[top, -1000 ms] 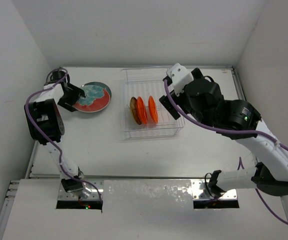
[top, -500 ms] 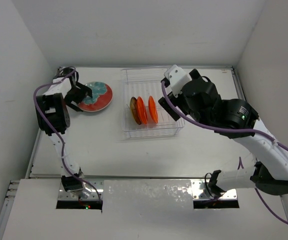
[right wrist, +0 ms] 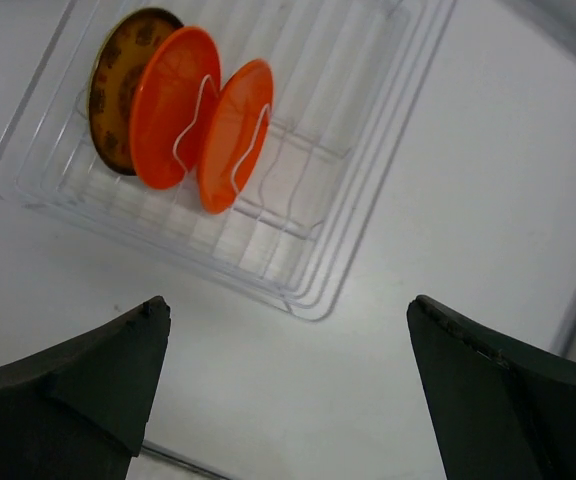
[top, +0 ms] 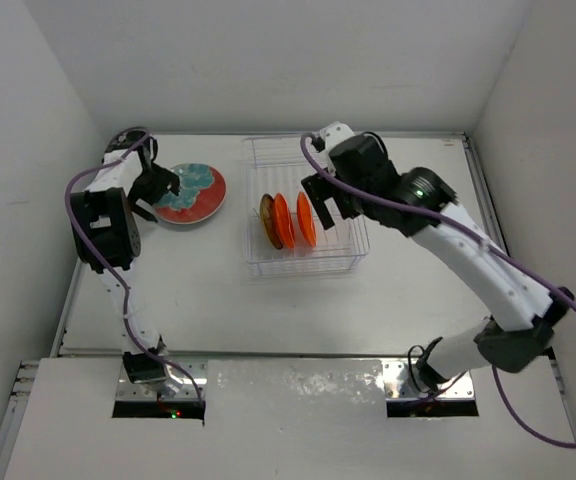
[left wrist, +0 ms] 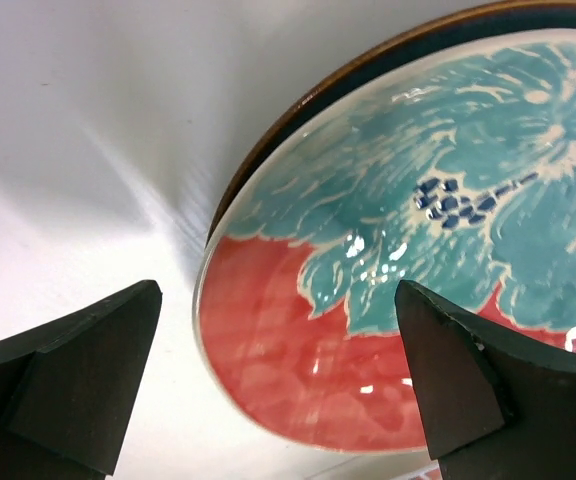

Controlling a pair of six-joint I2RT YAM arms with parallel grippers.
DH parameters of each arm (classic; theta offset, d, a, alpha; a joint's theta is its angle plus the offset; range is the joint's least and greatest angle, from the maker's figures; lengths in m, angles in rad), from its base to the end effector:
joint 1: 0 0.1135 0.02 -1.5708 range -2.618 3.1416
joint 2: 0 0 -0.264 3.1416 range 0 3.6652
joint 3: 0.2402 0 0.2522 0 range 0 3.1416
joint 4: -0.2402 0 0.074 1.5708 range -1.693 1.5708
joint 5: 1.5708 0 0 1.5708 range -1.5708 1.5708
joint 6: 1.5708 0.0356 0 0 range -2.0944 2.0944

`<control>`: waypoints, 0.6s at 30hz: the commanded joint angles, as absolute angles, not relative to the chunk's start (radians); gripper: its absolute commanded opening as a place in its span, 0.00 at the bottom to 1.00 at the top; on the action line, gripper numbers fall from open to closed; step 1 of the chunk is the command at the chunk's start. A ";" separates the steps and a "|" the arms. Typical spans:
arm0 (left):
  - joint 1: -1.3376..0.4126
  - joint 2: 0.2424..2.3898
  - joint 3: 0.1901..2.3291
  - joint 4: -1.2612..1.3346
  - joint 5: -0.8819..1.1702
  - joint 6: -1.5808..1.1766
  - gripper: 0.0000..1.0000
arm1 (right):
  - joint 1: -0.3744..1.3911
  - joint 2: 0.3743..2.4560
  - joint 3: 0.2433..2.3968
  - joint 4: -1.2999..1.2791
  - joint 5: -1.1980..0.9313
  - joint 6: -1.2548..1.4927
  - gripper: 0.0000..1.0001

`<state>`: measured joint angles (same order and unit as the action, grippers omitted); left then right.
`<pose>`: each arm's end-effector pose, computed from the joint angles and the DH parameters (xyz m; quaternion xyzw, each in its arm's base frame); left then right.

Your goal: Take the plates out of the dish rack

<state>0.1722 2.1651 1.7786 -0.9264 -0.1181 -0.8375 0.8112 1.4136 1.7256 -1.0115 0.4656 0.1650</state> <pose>0.4379 0.0804 0.1897 -0.4855 0.8628 0.0134 0.1404 0.2005 0.1879 0.4384 -0.1878 0.8674 0.0078 0.4607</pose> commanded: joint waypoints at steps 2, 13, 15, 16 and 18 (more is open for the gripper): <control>0.183 2.024 1.769 -0.934 -0.138 -0.779 1.00 | 0.716 1.567 1.715 -0.902 0.255 0.397 0.95; 0.179 1.494 1.344 -0.801 -0.101 -0.654 1.00 | 0.649 1.920 1.830 -0.776 0.305 0.561 0.60; 0.178 1.432 1.283 -0.801 -0.103 -0.634 1.00 | 0.649 1.951 1.833 -0.767 0.308 0.564 0.53; 0.178 1.383 1.264 -0.811 -0.098 -0.614 1.00 | 0.649 1.976 1.830 -0.761 0.302 0.566 0.50; 0.178 1.326 1.250 -0.830 -0.092 -0.595 1.00 | 0.649 2.000 1.829 -0.753 0.299 0.569 0.43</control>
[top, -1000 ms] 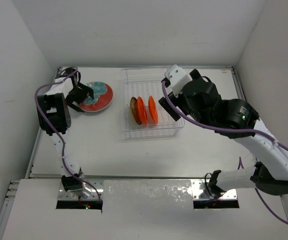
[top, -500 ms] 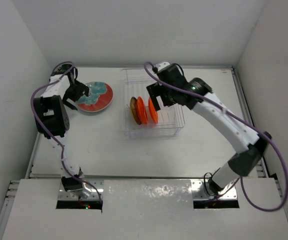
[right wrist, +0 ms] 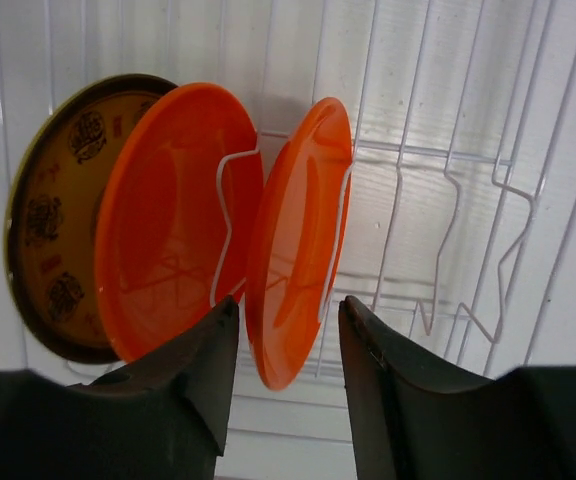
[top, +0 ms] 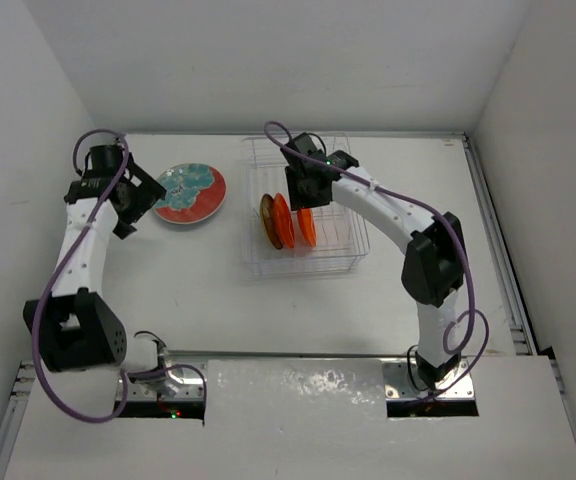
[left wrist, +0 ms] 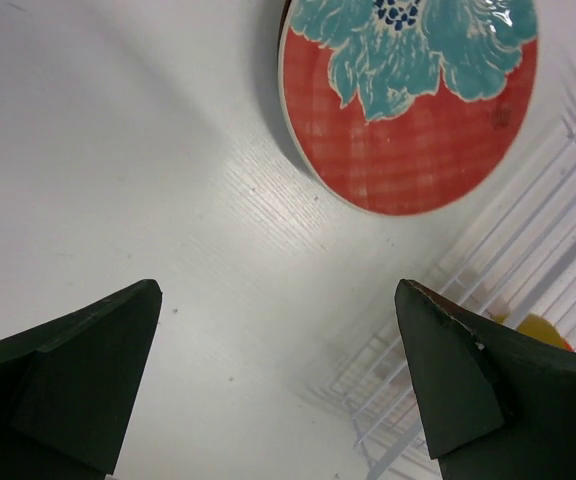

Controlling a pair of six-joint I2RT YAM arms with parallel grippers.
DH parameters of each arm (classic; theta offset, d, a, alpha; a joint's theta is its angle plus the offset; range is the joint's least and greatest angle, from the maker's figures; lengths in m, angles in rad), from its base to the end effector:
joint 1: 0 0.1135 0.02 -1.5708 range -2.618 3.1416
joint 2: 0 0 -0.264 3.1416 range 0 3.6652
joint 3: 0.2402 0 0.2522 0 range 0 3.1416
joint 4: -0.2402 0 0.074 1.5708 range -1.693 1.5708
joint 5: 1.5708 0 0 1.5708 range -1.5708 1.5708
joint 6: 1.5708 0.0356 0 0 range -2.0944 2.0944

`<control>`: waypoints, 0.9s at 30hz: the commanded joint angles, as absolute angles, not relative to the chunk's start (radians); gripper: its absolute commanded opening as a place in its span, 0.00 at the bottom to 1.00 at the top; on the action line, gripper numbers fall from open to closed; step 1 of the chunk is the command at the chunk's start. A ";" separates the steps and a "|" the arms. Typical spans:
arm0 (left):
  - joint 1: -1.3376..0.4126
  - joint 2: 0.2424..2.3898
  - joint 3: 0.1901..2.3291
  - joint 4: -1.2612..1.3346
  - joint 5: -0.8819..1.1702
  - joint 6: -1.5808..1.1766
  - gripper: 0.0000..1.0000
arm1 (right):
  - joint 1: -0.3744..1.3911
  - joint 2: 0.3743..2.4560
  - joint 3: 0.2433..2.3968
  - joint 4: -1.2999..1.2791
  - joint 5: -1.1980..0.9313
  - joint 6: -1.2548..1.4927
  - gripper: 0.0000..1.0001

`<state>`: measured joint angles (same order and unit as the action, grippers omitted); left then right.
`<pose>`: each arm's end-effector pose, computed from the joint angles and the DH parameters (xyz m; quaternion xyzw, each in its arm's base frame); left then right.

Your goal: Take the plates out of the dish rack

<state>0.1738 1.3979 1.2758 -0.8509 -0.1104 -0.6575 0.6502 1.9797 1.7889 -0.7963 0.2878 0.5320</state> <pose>0.2816 0.0534 0.3129 -0.4002 0.8664 -0.0192 0.2981 0.3535 0.2562 0.2780 -0.0148 0.9486 0.0446 0.3130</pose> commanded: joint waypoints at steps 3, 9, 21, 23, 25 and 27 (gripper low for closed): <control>0.179 1.276 1.239 -0.857 -0.084 -0.558 1.00 | 0.649 2.036 1.838 -0.759 0.319 0.580 0.33; 0.179 1.255 1.284 -0.893 -0.026 -0.532 1.00 | 0.647 2.013 1.836 -0.720 0.304 0.610 0.12; 0.178 1.285 1.396 -0.637 0.429 -0.687 1.00 | 0.649 1.767 1.960 -0.762 0.400 0.644 0.05; 0.166 1.321 1.408 -0.588 0.498 -0.748 1.00 | 0.649 1.732 1.990 -0.755 0.362 0.618 0.05; 0.138 1.348 1.427 -0.532 0.572 -0.814 1.00 | 0.649 1.666 1.945 -0.654 0.202 0.501 0.04; 0.118 1.368 1.459 -0.517 0.601 -0.850 1.00 | 0.650 1.635 1.908 -0.638 0.096 0.353 0.00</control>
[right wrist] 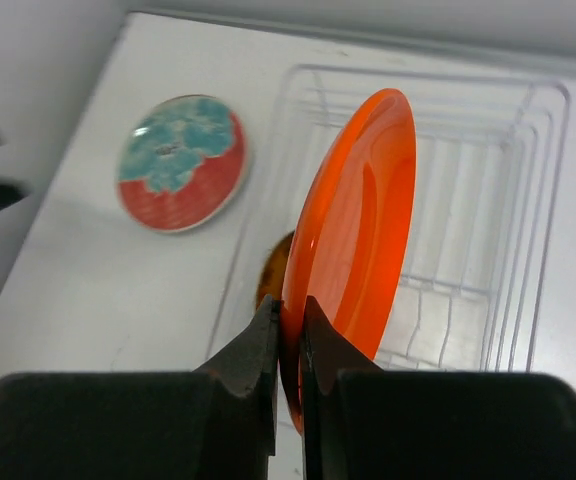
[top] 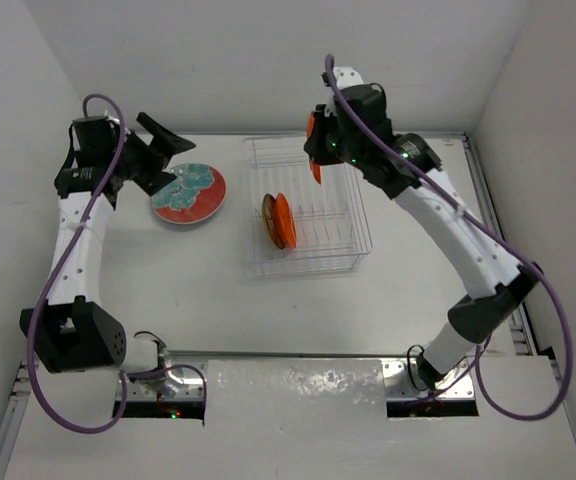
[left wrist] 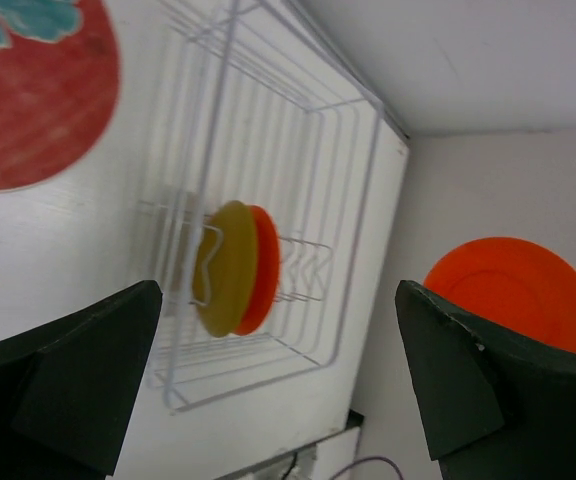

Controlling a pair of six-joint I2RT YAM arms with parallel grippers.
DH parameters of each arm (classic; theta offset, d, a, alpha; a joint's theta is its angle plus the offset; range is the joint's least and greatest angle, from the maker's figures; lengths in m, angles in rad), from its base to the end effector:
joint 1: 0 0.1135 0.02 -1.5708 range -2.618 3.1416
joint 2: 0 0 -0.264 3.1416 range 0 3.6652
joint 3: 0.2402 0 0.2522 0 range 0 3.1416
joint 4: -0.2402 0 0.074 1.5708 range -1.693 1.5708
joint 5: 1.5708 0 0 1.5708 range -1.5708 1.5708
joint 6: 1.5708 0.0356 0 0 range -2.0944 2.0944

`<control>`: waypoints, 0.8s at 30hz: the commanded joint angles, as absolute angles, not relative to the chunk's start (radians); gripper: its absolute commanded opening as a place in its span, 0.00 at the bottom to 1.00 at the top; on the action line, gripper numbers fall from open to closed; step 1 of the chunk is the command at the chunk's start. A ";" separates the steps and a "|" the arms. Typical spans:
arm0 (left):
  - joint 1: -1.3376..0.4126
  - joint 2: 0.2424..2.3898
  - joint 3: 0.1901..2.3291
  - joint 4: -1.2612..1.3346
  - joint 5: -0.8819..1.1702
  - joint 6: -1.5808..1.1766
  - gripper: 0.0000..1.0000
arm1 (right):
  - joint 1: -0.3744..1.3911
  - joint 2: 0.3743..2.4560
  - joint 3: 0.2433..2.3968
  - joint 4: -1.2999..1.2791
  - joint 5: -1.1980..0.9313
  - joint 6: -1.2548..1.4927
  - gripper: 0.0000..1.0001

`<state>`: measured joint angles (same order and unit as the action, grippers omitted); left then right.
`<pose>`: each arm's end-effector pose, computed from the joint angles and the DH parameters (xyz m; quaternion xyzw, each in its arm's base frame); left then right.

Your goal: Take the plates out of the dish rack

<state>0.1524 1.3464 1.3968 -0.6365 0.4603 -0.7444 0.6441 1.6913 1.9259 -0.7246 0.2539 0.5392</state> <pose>0.2901 0.0286 0.3846 -0.2748 0.8199 -0.3265 0.3816 0.3026 0.2161 0.4398 0.0205 0.8528 0.1945 0.4841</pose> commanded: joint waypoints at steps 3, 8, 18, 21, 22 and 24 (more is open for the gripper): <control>0.104 1.396 1.500 -0.534 0.623 -0.913 1.00 | 0.672 1.643 1.917 -0.745 -0.056 0.082 0.00; 0.063 1.420 1.528 -0.647 0.623 -0.965 1.00 | 0.897 1.677 1.896 -0.882 0.262 -0.371 0.00; 0.032 1.368 1.448 -0.732 0.615 -0.951 0.93 | 1.035 1.819 2.086 -0.796 0.261 -0.463 0.00; 0.028 1.339 1.398 -0.727 0.627 -0.946 0.78 | 1.052 1.868 2.129 -0.752 0.253 -0.456 0.00; 0.026 1.332 1.369 -0.701 0.638 -0.953 0.72 | 1.061 1.879 2.141 -0.743 0.255 -0.453 0.00; 0.022 1.318 1.348 -0.686 0.647 -0.966 0.57 | 1.071 1.914 2.160 -0.721 0.261 -0.449 0.00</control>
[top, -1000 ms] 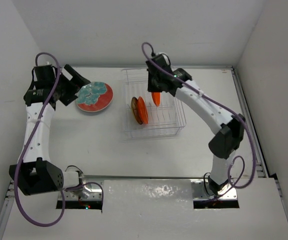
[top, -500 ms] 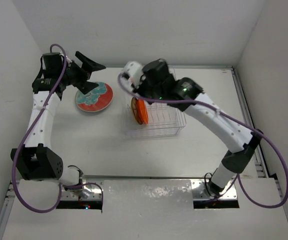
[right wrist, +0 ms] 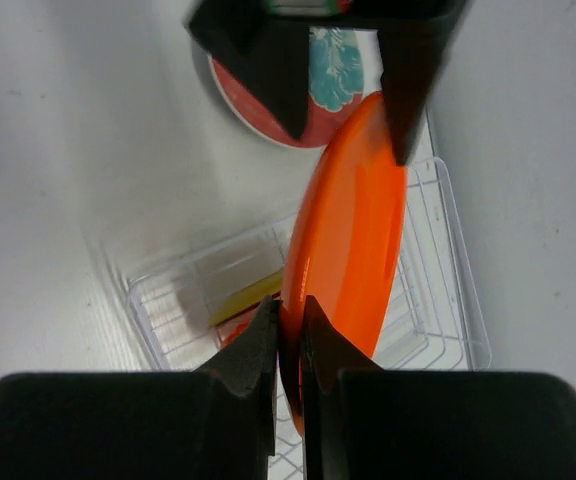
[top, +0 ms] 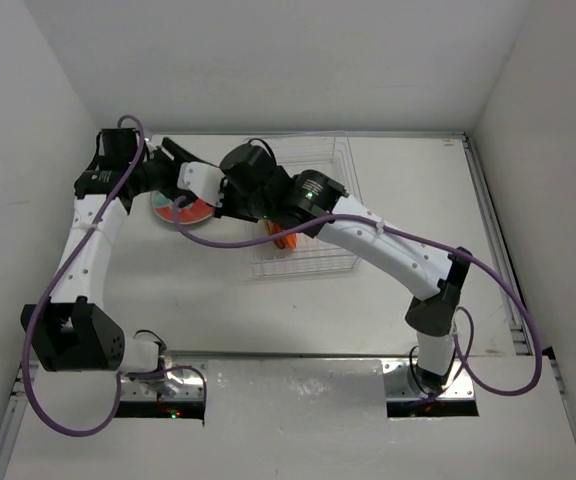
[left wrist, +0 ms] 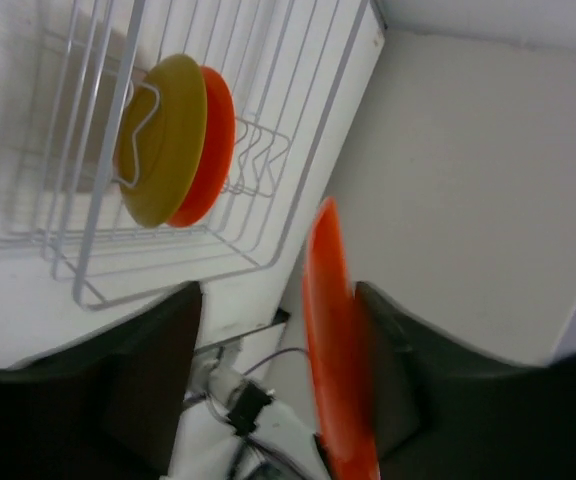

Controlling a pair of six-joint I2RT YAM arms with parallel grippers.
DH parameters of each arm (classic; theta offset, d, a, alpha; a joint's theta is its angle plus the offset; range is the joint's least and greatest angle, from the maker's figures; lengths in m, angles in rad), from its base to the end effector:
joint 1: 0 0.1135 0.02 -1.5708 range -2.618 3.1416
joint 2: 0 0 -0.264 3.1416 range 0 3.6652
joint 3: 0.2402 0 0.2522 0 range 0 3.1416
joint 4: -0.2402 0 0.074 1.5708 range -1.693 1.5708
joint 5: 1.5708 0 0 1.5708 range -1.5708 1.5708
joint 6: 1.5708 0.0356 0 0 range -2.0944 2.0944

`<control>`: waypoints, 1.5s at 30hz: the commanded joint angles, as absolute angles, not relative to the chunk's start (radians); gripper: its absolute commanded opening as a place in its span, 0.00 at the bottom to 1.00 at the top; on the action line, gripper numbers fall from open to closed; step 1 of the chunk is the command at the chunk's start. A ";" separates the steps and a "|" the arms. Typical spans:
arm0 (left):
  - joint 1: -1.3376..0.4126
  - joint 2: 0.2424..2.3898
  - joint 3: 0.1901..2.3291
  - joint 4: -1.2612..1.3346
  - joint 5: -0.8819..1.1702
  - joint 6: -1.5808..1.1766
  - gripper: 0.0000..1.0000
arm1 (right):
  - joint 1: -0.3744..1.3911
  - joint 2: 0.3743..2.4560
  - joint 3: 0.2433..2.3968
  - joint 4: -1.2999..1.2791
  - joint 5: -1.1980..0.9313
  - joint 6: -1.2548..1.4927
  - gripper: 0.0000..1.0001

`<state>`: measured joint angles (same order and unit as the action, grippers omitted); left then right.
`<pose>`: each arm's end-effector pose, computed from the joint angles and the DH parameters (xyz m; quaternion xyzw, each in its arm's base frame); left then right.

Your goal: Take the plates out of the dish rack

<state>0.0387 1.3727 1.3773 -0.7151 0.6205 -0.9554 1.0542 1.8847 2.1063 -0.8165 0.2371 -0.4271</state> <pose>0.2914 -0.0094 0.3663 -0.3008 0.8215 -0.4245 0.2333 0.2134 0.3587 0.4161 -0.5509 0.6847 0.0442 0.4751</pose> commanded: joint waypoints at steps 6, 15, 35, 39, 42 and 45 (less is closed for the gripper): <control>0.020 1.305 1.333 -0.660 0.620 -0.953 0.00 | 1.075 1.951 2.158 -0.669 0.293 -0.405 0.00; 0.031 1.096 1.151 -0.785 -0.010 -0.887 0.00 | 0.909 1.775 2.004 -0.632 0.154 0.109 0.98; 0.032 0.890 0.404 -0.495 -0.137 -1.009 0.15 | 0.638 2.025 1.961 -0.816 0.103 0.577 0.58; 0.032 0.928 0.373 -0.503 -0.129 -1.009 0.40 | 0.643 2.052 1.928 -0.804 0.094 0.586 0.57; 0.032 0.965 0.362 -0.502 -0.120 -1.009 0.55 | 0.647 2.059 1.896 -0.770 0.066 0.600 0.56; 0.032 0.986 0.373 -0.503 -0.118 -1.000 0.67 | 0.657 2.062 1.885 -0.755 0.061 0.609 0.56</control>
